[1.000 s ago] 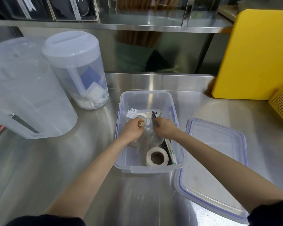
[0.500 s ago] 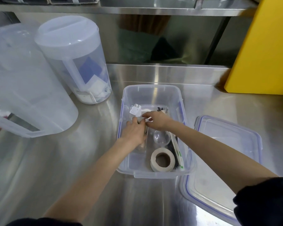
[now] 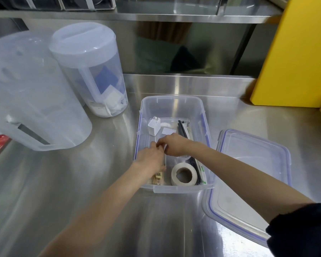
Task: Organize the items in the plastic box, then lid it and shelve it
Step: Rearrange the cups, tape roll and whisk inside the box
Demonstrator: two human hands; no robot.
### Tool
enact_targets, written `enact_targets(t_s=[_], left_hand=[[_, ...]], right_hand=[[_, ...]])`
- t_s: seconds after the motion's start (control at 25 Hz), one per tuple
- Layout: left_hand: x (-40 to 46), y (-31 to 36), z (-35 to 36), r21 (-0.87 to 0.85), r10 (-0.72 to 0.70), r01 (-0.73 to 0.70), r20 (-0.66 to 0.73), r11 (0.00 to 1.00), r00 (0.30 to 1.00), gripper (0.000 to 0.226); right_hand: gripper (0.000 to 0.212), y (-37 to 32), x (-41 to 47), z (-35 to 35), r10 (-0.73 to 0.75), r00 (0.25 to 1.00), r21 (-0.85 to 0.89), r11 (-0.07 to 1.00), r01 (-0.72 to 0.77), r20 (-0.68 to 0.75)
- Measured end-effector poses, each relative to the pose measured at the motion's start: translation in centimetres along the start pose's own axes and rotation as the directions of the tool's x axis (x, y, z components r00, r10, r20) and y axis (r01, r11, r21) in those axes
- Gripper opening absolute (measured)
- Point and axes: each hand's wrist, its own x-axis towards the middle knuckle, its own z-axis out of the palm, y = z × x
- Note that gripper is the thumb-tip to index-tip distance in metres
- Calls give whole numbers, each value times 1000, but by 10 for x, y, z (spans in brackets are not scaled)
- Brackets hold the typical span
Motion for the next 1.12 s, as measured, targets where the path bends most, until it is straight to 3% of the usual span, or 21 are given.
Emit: enact_targets(t_s=[0.24,0.48,0.8,0.92,1.12], left_hand=[[13,-7,-8,-79,-7,4,-29,997,1000,47],[45,-14,-24,-137,-85,68,-123,988,989,46],[92,-16,-29,-156,-169,147,-140,977,976,54],[100,-18,-28,-188,-178,148,-153,971,972,53],[100,-23,-26,-190,-61,21,-206,982,977,44]], right_hand=[[36,4,2,-2,15,998,39,999,-13,-68],[51,24,23,-16,116,965,201,977,-69,-237],[68,38,71,-28,16,976,149,989,17,-216],[64,39,83,-22,-13,973,163,985,52,-231],[36,46,76,-18,45,951,231,973,28,-305]])
